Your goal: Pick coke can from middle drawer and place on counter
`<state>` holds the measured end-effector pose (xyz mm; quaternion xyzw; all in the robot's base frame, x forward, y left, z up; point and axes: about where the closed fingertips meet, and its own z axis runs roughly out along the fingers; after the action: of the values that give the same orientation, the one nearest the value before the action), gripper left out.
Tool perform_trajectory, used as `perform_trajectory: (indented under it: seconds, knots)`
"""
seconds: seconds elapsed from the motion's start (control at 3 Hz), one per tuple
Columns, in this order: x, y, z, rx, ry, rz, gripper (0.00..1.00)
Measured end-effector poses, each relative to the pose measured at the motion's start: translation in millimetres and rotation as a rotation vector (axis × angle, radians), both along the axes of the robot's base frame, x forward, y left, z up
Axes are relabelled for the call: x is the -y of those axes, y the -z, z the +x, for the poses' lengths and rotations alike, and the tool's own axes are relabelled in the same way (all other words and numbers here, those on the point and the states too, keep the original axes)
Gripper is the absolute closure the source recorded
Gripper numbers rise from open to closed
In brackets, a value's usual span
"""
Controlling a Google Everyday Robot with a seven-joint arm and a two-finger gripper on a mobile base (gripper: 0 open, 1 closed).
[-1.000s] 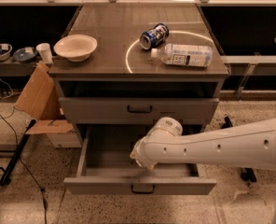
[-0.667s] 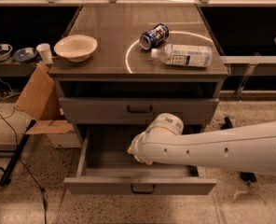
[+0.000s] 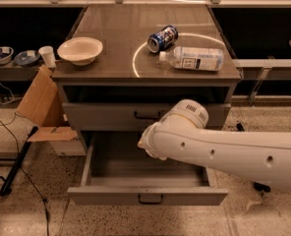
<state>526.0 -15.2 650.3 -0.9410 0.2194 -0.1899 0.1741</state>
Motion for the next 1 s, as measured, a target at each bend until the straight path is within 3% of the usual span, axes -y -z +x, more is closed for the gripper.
perform_trajectory:
  seconds: [0.33,0.67,1.0]
  knots:
    - [16.9,-53.7,-4.0,0.006,-0.014,-0.042,1.0]
    - [33.1,-93.7,-11.8,-0.021,-0.037,-0.136,1.0]
    - [32.9,-93.7,-11.7,-0.02,-0.037,-0.135,1.0]
